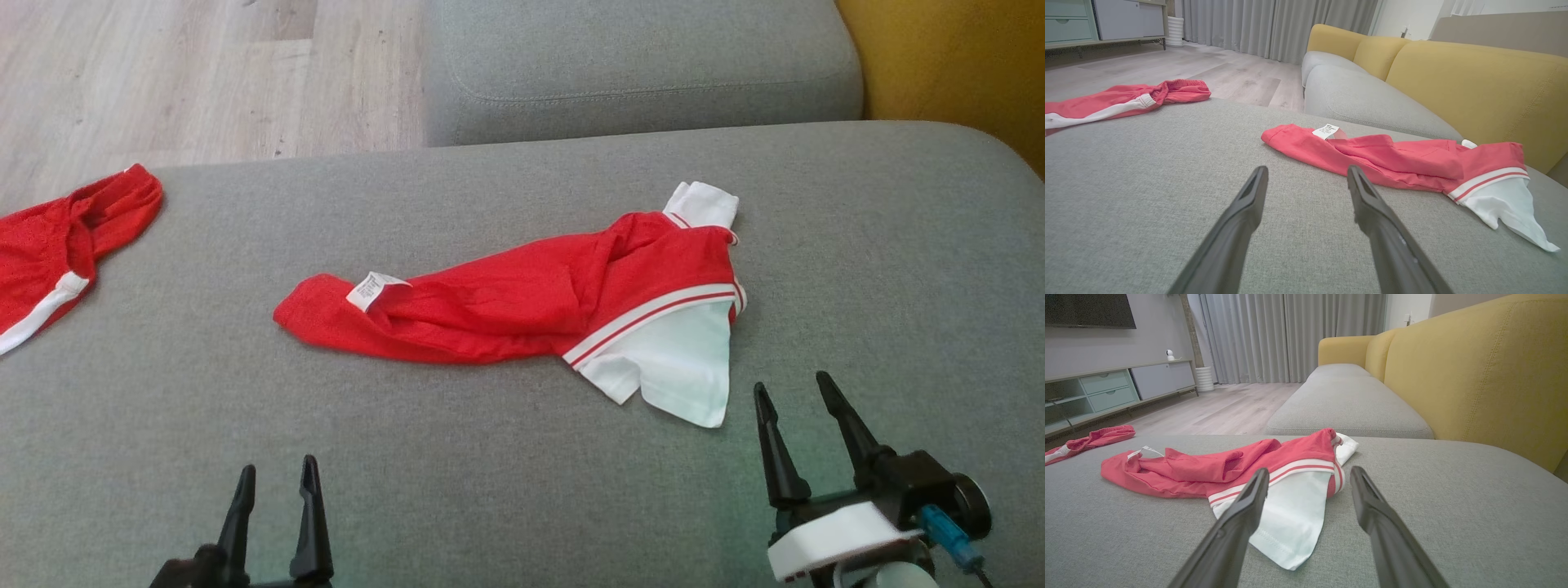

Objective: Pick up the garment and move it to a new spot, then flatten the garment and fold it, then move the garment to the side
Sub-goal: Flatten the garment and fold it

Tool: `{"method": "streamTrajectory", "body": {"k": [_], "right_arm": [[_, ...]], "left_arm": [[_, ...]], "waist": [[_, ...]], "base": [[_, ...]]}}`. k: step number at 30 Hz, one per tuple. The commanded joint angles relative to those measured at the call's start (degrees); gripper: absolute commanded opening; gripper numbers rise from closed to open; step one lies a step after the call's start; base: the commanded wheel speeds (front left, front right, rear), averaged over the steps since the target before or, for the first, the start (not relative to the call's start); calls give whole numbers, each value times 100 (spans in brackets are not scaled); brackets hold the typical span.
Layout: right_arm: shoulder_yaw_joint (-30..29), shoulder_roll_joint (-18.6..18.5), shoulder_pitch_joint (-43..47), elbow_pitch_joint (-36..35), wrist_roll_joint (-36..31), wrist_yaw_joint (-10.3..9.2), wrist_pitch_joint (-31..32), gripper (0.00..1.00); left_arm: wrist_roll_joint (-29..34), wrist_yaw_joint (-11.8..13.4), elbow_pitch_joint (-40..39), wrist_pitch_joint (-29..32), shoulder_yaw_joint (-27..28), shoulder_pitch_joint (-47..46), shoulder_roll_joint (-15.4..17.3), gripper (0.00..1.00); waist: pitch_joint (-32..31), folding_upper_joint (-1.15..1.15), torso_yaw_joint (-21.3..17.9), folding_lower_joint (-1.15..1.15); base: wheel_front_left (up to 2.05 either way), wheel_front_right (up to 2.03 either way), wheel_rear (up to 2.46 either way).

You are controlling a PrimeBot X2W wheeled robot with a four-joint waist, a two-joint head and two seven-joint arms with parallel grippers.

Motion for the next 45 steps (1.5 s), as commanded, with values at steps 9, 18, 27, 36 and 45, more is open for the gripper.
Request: {"method": "streamTrajectory", "body": {"k": [9, 18, 27, 36, 45], "right_arm": [[93, -28, -181, -121, 28, 23, -62, 100], [81, -28, -192, -97, 20, 23, -62, 100], [56, -28, -251, -120, -24, 23, -62, 100], [99, -28, -514, -255, -135, 23, -62, 100], [256, -28, -983, -326, -201, 23, -62, 100]], "left_arm": [[-32, -1, -110, -9, 130, -355, 48, 100], [-56, 20, -97, 0, 91, -382, 80, 100], [-9, 44, -184, 115, -11, -570, 133, 100], [193, 77, 104, 746, -244, -1878, 126, 100], [347, 58, 1648, 1269, -409, -3684, 53, 100]], "waist": [[3, 0, 15, 0], [45, 0, 48, 0], [212, 0, 166, 0], [700, 0, 142, 0], [1491, 0, -250, 0]], "base": [[0, 0, 0], [0, 0, 0], [0, 0, 0], [0, 0, 0], [0, 0, 0]]}}
